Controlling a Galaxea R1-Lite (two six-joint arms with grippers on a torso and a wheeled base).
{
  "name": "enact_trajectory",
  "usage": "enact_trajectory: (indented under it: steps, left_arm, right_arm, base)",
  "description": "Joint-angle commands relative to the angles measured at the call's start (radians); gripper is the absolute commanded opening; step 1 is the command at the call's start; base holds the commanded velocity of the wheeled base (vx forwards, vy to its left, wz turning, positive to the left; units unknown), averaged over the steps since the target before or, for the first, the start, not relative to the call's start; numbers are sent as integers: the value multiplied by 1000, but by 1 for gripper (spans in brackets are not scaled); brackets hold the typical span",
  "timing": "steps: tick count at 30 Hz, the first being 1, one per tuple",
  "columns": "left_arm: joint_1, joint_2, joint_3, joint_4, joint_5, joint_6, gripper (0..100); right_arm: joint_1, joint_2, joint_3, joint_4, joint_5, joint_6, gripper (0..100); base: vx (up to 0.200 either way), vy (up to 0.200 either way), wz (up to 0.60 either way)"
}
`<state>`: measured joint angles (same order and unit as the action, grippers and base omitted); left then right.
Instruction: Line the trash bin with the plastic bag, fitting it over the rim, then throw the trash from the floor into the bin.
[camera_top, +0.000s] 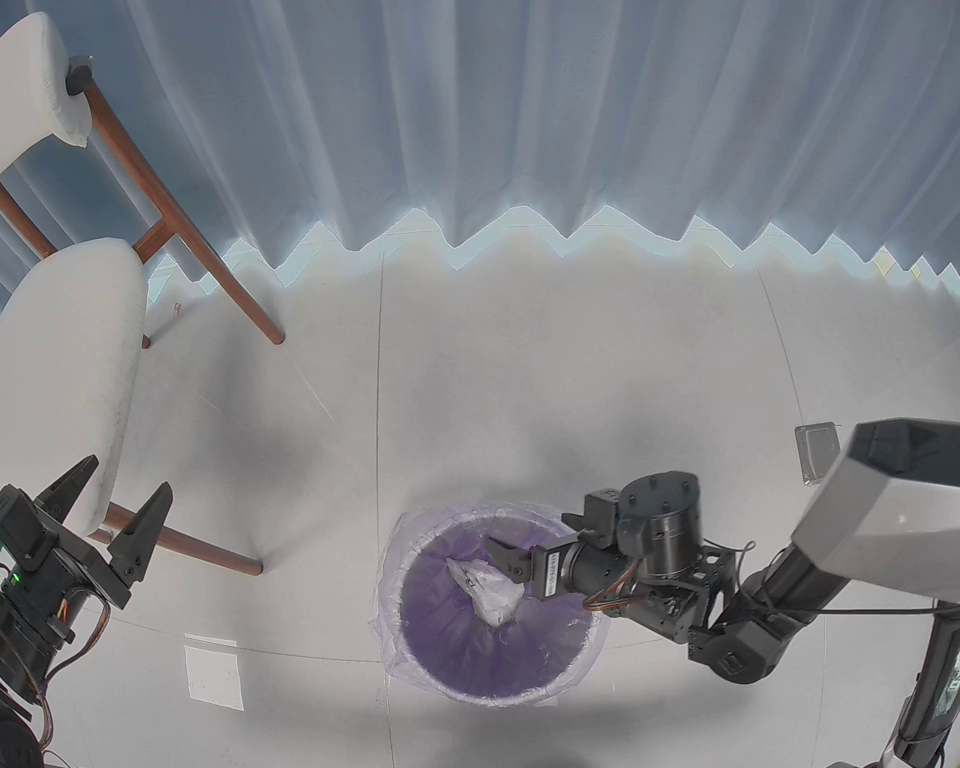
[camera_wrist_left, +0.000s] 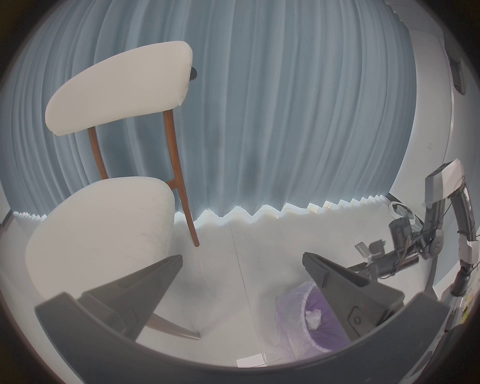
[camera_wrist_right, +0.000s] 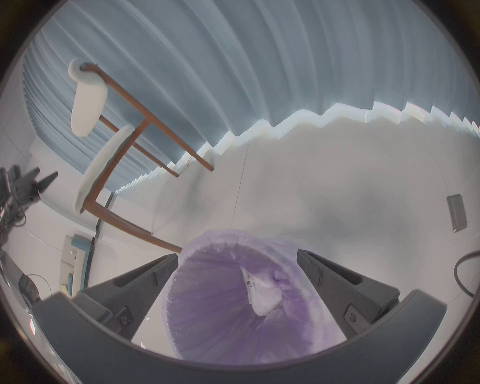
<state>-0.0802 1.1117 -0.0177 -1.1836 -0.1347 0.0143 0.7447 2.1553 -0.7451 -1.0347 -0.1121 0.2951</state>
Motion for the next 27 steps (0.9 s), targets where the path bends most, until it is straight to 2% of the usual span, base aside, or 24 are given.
enact_trajectory:
  steps: [1, 3, 8, 11, 12, 13, 14, 17, 19, 21, 24, 27]
  left_arm:
    - [45, -70, 18, 6, 0, 1, 100]
    - [48, -89, 18, 7, 0, 0, 100]
    - [106, -182, 18, 67, 3, -4, 100]
    - [100, -253, 18, 136, 1, 0, 100]
    - [100, -257, 18, 139, 1, 0, 100]
    - [100, -326, 18, 194, -5, -8, 100]
    - [99, -359, 18, 219, -8, -13, 100]
    - [92, -438, 18, 309, -13, -17, 100]
    - [83, -469, 18, 340, -14, -23, 100]
    - [46, -523, 18, 387, -22, -48, 100]
    - [-18, -566, 16, 435, -39, -54, 100]
    - [-89, -590, 18, 458, -42, -60, 100]
  right_arm:
    - [-67, -236, 122, 12, -12, -7, 100]
    - [-90, -285, 151, 16, -11, -10, 100]
    - [-275, -603, 313, 71, -9, -59, 100]
    - [-415, -793, 332, 127, -4, -85, 100]
    - [-421, -802, 332, 130, -4, -85, 100]
    - [-493, -939, 334, 200, 0, -97, 100]
    - [-515, -1003, 329, 245, 5, -102, 100]
    - [-559, -1217, 316, 416, 6, -109, 100]
    - [-568, -1295, 331, 479, 5, -109, 100]
    - [-570, -1434, 382, 573, 0, -120, 100]
    - [-577, -1583, 455, 648, -3, -231, 100]
    - [-604, -1687, 512, 685, -21, -286, 100]
  base:
    - [0, 0, 0]
    - [0, 0, 0]
    - [0, 0, 0]
    - [0, 0, 0]
    - [0, 0, 0]
    - [0, 0, 0]
    - [0, 0, 0]
    - [0, 0, 0]
    - [0, 0, 0]
    - [0, 0, 0]
    - [0, 0, 0]
    - [0, 0, 0]
